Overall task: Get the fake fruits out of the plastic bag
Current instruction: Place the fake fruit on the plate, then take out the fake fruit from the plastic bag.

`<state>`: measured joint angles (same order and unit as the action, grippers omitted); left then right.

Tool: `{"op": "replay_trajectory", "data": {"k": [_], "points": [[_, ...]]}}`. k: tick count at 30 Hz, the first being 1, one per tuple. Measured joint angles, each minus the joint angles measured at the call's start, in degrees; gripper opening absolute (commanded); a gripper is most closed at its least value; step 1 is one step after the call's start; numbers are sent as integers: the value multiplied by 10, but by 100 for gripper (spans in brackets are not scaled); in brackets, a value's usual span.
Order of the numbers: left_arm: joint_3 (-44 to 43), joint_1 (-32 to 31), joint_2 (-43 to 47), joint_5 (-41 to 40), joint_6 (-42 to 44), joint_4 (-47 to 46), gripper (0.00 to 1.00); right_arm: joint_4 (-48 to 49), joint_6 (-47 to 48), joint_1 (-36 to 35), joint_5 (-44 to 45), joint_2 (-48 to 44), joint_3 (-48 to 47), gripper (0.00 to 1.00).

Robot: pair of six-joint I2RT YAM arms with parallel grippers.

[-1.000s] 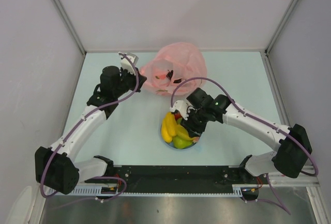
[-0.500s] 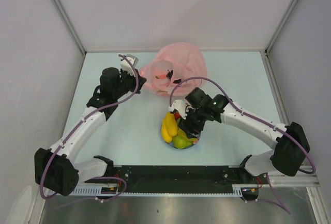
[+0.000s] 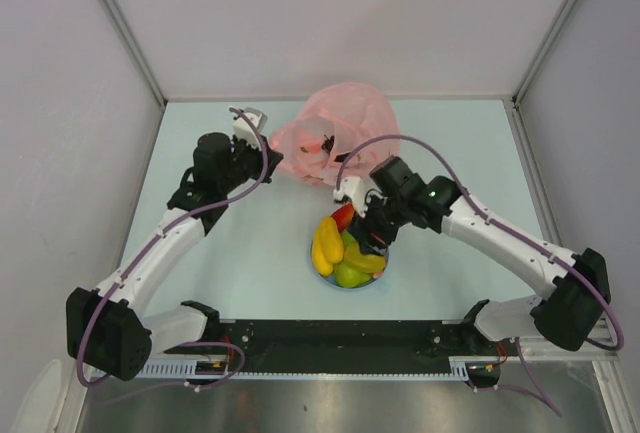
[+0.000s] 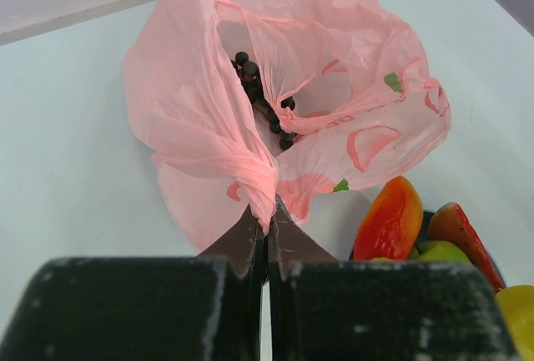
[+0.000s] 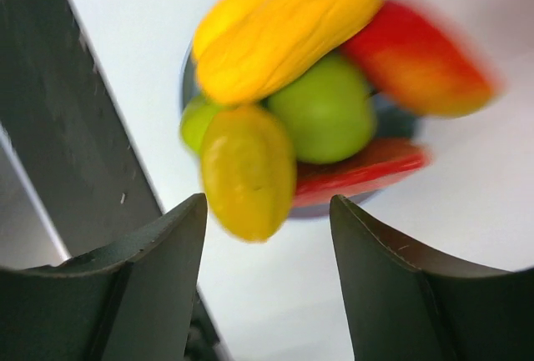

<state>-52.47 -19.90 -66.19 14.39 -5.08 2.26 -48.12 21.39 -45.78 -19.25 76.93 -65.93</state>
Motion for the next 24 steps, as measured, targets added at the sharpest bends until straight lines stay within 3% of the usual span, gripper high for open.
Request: {"op": "replay_trajectory", "data": {"k": [8, 15, 24], "points": [[14, 0, 17, 24, 1, 15, 0, 146, -49, 96, -14, 15, -125, 51], [30, 0, 23, 63, -13, 17, 0, 263, -79, 100, 7, 219, -261, 40], [37, 1, 30, 67, -54, 17, 0, 294, -93, 109, 60, 457, -358, 39]]}}
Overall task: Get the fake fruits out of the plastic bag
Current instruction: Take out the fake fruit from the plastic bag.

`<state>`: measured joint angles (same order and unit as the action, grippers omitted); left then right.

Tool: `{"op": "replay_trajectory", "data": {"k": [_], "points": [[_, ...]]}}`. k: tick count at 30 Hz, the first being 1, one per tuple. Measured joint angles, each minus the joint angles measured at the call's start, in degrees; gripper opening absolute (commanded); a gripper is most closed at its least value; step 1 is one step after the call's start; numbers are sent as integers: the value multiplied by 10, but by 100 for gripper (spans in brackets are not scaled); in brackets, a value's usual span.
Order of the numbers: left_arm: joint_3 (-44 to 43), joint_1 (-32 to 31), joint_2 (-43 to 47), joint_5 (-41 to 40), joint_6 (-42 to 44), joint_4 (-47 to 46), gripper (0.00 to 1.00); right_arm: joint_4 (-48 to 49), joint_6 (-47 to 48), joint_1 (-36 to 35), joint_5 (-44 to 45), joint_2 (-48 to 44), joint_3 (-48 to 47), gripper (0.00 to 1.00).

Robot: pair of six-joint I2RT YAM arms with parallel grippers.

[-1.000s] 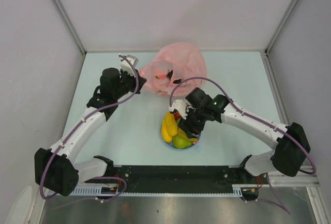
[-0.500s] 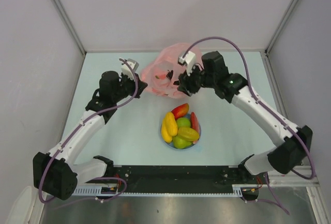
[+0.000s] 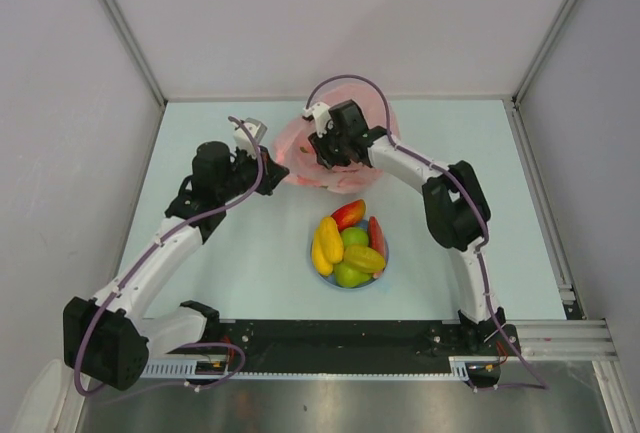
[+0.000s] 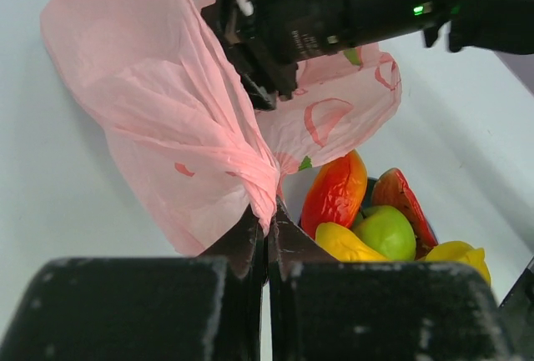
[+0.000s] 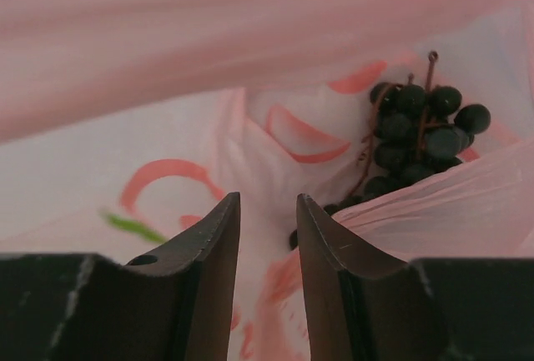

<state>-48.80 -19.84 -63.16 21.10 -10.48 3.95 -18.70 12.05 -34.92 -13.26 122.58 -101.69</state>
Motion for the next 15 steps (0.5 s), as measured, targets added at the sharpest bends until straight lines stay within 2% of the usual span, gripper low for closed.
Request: {"op": "replay_trajectory", "data": {"k": [15], "points": [[30, 9, 2, 4, -18, -4, 0, 89, 49, -8, 179, 130, -99, 45]]}}
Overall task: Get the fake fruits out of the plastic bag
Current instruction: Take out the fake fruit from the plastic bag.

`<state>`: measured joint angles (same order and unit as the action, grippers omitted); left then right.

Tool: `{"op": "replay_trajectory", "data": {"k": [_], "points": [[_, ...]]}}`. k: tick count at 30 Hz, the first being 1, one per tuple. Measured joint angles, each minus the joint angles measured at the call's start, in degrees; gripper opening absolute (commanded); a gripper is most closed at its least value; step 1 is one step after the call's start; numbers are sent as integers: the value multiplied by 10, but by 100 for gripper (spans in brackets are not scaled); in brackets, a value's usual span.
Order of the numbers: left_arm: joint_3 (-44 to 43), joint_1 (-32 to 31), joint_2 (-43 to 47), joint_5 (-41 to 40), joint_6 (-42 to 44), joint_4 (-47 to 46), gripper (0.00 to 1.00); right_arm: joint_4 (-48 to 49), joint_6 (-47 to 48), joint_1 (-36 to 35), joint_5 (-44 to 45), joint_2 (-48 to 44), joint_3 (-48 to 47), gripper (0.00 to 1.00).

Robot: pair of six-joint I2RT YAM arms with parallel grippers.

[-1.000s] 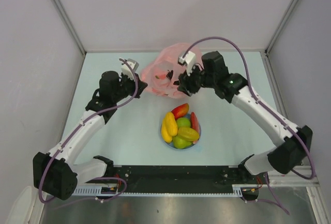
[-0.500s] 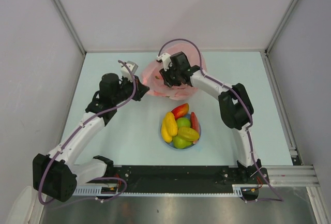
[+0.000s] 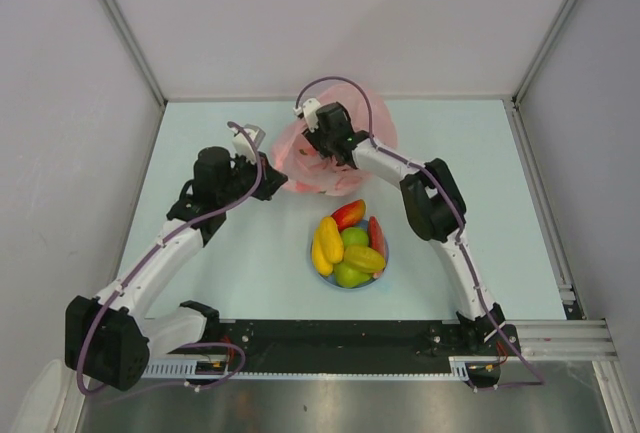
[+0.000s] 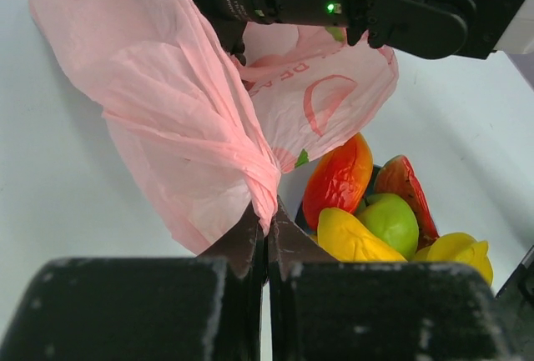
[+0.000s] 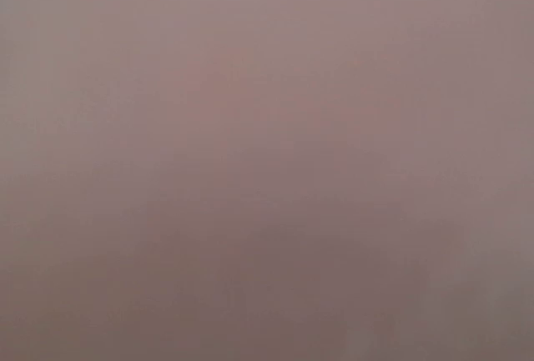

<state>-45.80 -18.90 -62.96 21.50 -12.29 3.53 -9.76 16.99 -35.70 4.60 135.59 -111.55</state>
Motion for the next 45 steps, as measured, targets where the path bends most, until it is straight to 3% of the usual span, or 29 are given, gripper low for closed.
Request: {"op": "replay_trajectory", "data": {"k": [6, 11, 19, 26, 33, 45], "points": [[1, 8, -2, 2, -8, 0, 0, 12, 43, -7, 30, 44, -15, 36], [1, 15, -11, 2, -10, -1, 0, 3, 64, -10, 60, 82, -66, 0], [1, 23, -17, 2, -12, -11, 1, 3, 67, -12, 45, 62, -46, 0], [0, 37, -31, -2, -6, -25, 1, -23, 30, -27, -54, -108, 69, 0], [0, 38, -45, -2, -12, -45, 0, -21, -16, -31, -139, -266, 112, 0], [0, 38, -45, -3, -14, -57, 0, -87, -56, -37, -298, -395, 213, 0]]}}
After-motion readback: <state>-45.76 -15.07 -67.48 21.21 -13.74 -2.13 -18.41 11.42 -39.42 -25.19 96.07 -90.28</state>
